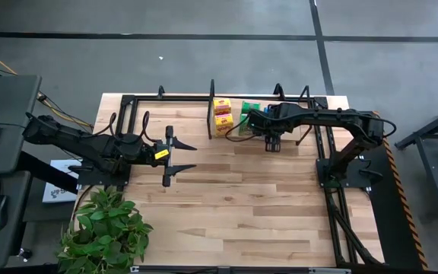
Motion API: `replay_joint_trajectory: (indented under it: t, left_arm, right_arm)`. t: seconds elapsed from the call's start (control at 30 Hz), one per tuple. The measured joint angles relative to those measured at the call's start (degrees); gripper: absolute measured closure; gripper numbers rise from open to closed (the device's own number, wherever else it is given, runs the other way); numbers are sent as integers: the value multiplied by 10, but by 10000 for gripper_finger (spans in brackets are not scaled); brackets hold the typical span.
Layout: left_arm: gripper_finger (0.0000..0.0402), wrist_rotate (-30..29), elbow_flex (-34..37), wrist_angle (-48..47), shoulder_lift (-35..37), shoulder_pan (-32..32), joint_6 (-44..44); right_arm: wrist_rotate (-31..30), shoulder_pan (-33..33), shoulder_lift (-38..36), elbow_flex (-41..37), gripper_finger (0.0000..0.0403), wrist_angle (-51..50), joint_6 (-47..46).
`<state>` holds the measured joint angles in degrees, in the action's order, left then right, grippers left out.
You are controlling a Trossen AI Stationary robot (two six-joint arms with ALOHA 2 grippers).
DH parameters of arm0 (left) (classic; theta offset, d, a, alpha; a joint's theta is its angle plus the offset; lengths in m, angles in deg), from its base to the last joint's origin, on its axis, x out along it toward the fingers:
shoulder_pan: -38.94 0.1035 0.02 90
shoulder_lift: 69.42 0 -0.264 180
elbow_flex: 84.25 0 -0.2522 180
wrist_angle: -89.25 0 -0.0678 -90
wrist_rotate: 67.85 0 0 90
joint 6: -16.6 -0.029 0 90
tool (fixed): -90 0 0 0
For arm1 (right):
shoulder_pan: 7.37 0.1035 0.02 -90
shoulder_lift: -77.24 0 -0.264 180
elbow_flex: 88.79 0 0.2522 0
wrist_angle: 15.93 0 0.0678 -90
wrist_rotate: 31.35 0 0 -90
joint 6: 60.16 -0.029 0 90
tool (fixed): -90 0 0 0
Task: Stack cereal on shelf
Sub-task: Put the blue cereal box on the shelf
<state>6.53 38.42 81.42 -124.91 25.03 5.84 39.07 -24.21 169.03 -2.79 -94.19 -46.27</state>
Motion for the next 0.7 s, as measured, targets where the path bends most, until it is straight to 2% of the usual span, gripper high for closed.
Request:
replay_joint_trajectory:
  t: [0.47, 0.7]
  left_arm:
    - [172, 0, 0, 4, 0, 0, 0]
    - [172, 0, 0, 4, 0, 0, -5]
  right_arm:
    - [-18, 0, -3, 0, 185, 0, 12]
    - [-9, 0, -3, 47, 185, -14, -5]
